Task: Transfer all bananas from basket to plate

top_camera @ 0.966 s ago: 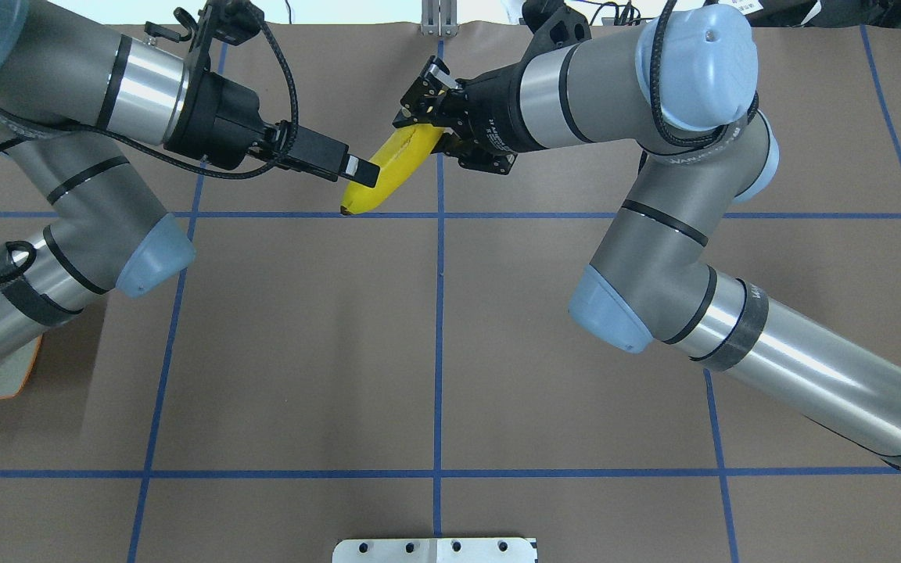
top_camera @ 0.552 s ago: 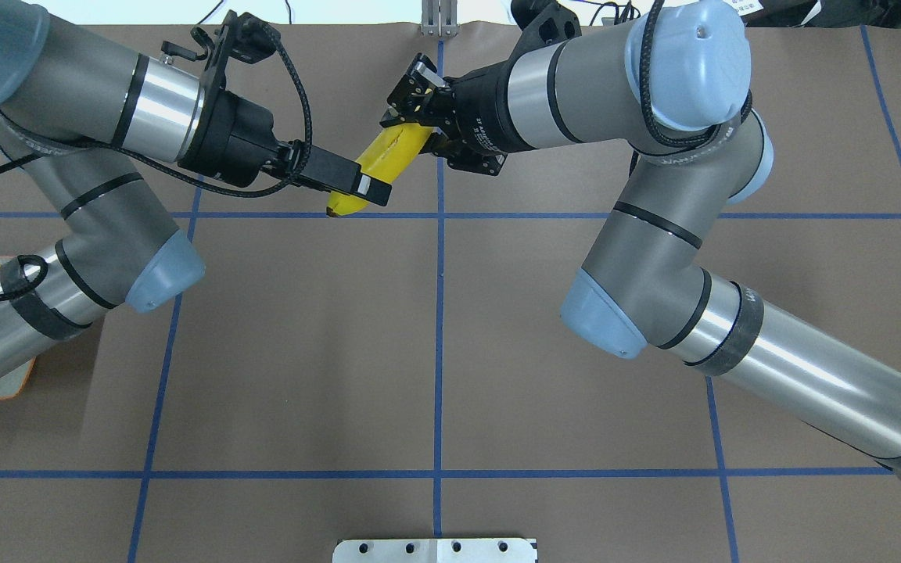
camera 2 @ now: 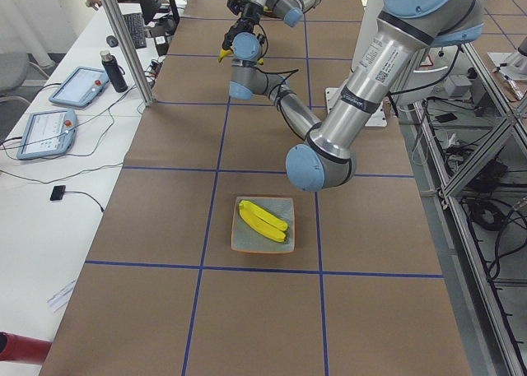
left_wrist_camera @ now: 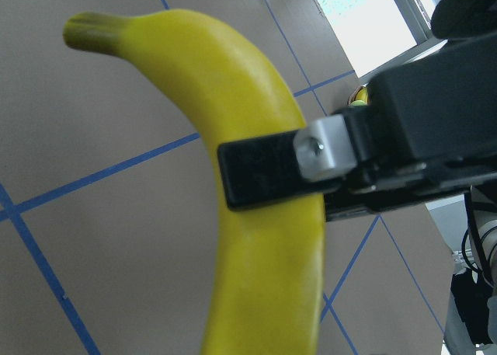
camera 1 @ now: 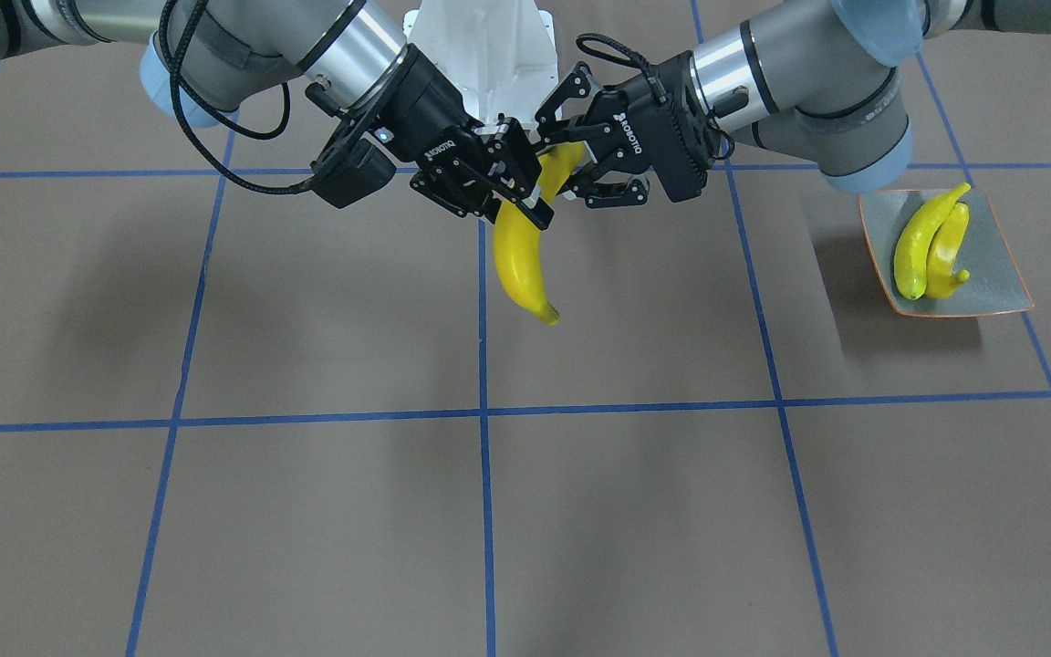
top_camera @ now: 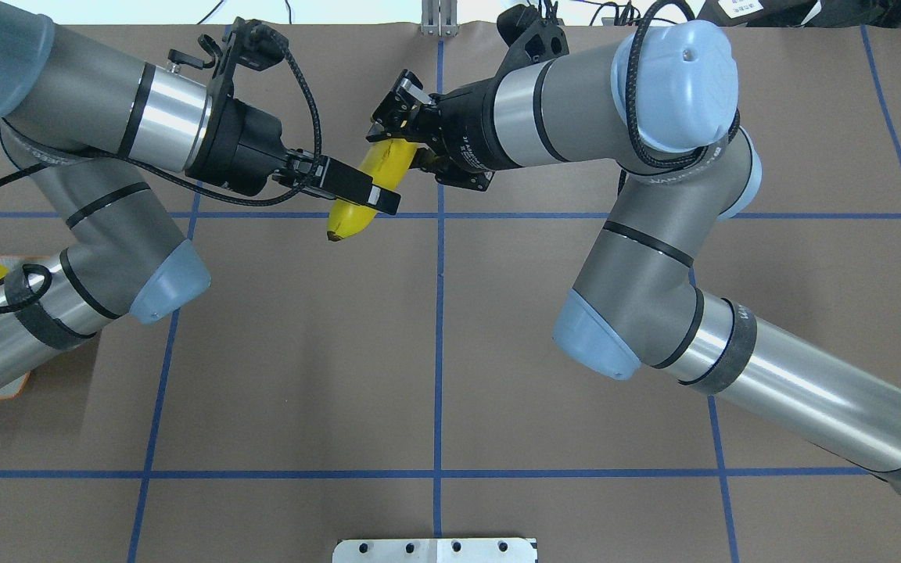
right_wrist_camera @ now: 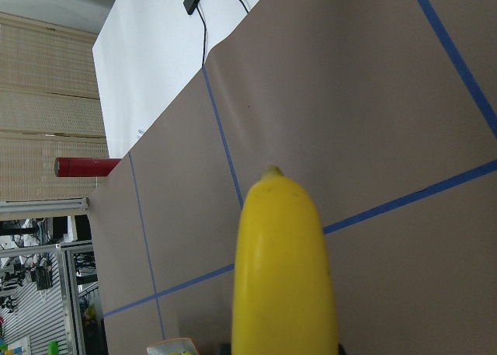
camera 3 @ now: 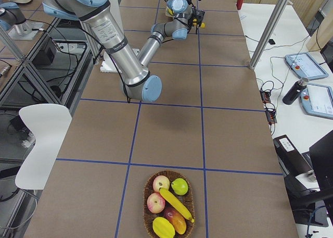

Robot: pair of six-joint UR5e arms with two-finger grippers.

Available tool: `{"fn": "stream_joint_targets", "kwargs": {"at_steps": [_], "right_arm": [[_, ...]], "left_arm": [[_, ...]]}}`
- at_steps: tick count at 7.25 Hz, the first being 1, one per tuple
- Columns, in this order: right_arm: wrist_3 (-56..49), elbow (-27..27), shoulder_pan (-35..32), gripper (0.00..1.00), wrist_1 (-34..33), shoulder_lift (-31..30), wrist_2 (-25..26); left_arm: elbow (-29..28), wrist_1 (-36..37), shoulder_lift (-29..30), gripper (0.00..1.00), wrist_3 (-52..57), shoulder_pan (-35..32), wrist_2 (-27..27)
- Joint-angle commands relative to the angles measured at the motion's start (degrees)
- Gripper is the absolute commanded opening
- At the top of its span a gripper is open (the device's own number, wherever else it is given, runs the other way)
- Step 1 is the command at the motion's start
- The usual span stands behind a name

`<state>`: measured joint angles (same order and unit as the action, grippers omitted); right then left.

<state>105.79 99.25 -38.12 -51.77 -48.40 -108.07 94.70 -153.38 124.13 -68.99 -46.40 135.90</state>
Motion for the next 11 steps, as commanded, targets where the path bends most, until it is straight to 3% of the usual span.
{"fn": "stream_joint_targets", "kwargs": {"at_steps": [1,2,4,6,9,11], "right_arm": [[-0.1,0.2,0.5,0.91,0.0,-0.1,2.1],[-0.8,1.5,0.4,1.00,-0.1,-0.7,2.2],[-2.7,5.1,-3.2,1.00,-5.0,-2.0,0.9],[-9.3,8.1,-7.3,1.00,-16.0,-4.3,-1.1],[-24.7,7.7,-13.6,1.00,-24.3,-12.4,-4.6],[-34.9,7.7,-18.5,1.00,-25.1,-18.2,-8.0]], "left_arm": [[0.0,0.0,-0.3,0.00,-1.0,-0.1,-0.1],[0.4,-0.2,-0.6,0.00,-2.9,-0.1,-0.1],[0.8,-0.2,-3.3,0.00,-3.3,-0.4,-0.1],[4.4,-0.1,-12.1,0.00,-3.1,-2.3,-1.0],[7.9,0.0,-26.4,0.00,0.1,-11.7,-0.6],[8.7,0.1,-40.6,0.00,17.0,-14.5,-0.5]]}}
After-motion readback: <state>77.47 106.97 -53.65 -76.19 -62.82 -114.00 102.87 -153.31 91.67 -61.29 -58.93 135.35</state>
